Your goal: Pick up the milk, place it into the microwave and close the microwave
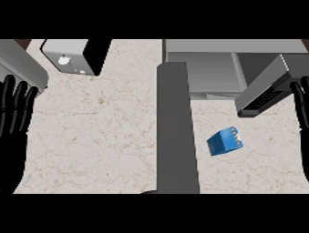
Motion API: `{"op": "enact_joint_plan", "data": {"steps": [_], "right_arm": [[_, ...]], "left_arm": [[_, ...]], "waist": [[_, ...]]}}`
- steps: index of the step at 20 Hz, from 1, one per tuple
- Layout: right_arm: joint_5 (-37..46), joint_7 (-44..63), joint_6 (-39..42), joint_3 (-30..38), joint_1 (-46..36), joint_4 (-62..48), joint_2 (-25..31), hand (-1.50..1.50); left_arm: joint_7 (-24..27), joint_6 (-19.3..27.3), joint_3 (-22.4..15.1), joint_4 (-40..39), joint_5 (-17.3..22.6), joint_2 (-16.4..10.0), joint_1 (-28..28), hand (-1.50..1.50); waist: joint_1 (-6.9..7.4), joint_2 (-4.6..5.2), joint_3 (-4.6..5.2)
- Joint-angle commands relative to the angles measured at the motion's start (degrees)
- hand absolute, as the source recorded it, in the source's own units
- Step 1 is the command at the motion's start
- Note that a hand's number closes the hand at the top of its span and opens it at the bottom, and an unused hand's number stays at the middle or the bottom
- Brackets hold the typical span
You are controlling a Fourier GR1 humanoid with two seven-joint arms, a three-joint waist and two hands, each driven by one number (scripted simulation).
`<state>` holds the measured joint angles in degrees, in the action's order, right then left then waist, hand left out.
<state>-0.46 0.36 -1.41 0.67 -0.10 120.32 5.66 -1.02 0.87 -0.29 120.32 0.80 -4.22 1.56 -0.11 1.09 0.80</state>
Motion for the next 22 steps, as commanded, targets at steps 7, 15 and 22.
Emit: {"op": "enact_joint_plan", "data": {"steps": [7, 15, 22], "right_arm": [[-1.2, 9.5, 4.2, -7.2, 9.3, 10.1, 0.3, -1.5], [2.1, 1.3, 6.2, -10.4, 20.8, 10.0, -1.3, -1.5], [2.2, -3.7, 6.4, -9.7, 22.3, 3.3, -3.1, -1.5]], "left_arm": [[1.1, -1.9, 2.4, -11.6, 11.2, 4.0, -2.8, -1.5], [8.3, -9.5, 3.1, -10.0, 14.5, 2.4, 9.1, -1.5], [10.0, -6.1, -3.9, -4.5, 11.6, 4.2, 15.7, -1.5]], "waist": [[-0.94, -1.04, -0.7], [-0.03, -1.2, -0.8], [0.09, -1.18, -0.82]]}}
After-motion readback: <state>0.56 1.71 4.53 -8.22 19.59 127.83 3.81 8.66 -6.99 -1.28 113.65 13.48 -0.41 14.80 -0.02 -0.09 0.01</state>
